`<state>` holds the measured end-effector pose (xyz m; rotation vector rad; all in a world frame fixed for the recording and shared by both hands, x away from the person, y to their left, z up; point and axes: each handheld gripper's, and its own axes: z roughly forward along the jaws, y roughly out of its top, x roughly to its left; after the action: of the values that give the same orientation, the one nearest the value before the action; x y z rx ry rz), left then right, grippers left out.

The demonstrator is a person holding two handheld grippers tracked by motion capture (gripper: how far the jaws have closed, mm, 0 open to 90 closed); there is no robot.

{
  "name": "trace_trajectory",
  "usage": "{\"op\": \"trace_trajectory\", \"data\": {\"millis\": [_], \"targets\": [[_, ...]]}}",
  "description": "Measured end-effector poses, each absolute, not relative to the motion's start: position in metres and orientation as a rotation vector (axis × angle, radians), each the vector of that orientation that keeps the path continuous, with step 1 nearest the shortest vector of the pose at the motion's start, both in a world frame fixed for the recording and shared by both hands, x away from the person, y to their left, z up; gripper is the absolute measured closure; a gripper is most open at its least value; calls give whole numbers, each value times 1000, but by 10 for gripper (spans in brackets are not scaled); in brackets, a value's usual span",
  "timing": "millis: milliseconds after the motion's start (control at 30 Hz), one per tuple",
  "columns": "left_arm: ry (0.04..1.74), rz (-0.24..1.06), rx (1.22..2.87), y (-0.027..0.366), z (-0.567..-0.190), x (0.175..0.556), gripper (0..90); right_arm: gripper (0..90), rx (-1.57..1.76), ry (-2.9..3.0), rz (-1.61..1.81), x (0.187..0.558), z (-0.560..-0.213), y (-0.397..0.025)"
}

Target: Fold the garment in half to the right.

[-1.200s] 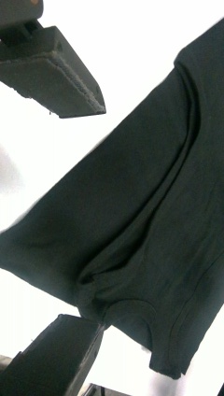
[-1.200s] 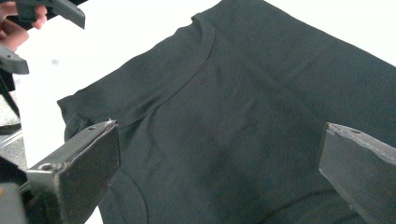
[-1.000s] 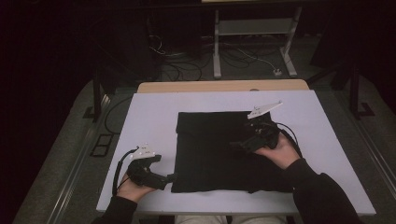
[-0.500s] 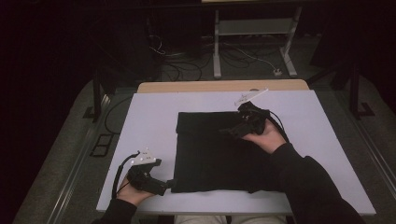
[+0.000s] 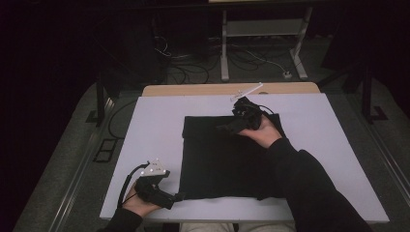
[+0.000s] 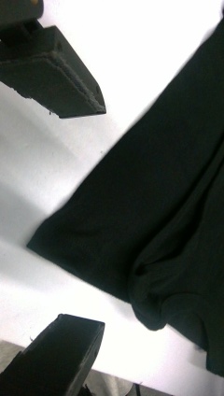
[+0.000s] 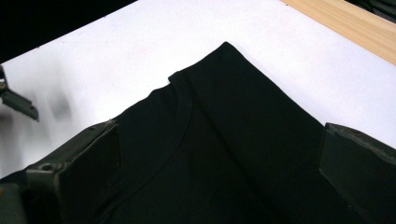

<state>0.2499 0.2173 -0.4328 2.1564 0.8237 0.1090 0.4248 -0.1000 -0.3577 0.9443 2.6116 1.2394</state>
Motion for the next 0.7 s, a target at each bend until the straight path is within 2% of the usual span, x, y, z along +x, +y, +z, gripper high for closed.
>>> {"op": "trace_trajectory", "data": {"millis": [700], "targets": [[766,51,2216,207,-439,245,0,0,960,2634,1212,466,-368,-63]]}}
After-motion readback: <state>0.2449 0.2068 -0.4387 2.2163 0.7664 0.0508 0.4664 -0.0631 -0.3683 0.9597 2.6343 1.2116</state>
